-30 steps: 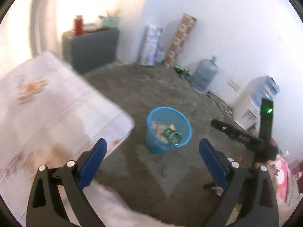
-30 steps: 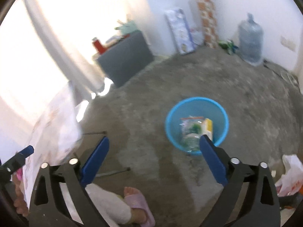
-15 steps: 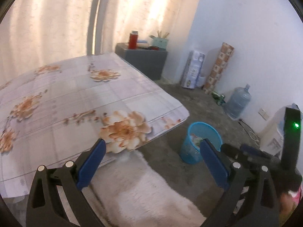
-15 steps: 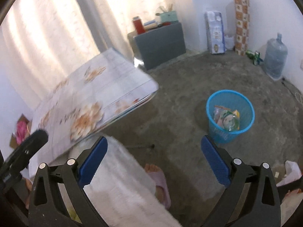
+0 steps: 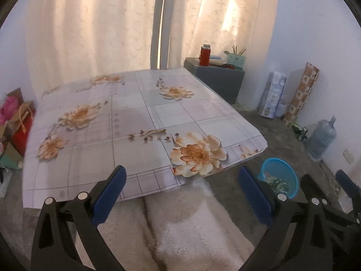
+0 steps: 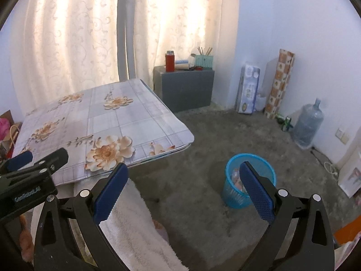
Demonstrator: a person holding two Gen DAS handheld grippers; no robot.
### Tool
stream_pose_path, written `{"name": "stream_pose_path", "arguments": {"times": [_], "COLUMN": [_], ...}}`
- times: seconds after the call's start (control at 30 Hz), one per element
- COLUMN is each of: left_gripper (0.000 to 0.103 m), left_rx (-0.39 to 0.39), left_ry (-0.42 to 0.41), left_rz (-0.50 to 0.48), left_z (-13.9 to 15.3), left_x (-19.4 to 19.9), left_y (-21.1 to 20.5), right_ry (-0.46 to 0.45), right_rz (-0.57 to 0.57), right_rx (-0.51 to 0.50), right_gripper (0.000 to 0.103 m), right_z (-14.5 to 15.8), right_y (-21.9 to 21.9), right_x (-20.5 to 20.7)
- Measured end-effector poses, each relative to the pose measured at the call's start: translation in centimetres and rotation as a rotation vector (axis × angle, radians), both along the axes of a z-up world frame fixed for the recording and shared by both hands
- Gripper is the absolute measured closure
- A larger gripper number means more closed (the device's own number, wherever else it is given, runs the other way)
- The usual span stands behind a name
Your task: Collect trash
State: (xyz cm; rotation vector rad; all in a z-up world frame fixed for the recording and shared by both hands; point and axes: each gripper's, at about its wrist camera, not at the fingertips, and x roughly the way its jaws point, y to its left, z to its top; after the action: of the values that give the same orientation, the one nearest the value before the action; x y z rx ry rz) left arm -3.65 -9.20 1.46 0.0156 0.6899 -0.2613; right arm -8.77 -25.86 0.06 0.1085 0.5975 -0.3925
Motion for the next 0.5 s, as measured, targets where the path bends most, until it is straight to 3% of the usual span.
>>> {"name": "stream_pose_path", "arguments": {"times": [0.13,0.5], "left_gripper": [0.006,0.006], "left_rx": [0.066,0.064], "left_ry": [-0.024,-0.006], "left_rz": [0.015,-0.005], "left_z": [0.4,0.0], "left_x": [-0.2,-1.6], "left_y": [-1.1,-3.6], "right_ry": [0.027,0.031], "right_rz": [-0.018,-0.124], "right_rx": [0.006,0.012], "right_gripper": [0.008,0.008], "right_z": [-0.2,-0.3], "right_y": [-0.1,-2.5], "right_x": [0.1,-0.9]}}
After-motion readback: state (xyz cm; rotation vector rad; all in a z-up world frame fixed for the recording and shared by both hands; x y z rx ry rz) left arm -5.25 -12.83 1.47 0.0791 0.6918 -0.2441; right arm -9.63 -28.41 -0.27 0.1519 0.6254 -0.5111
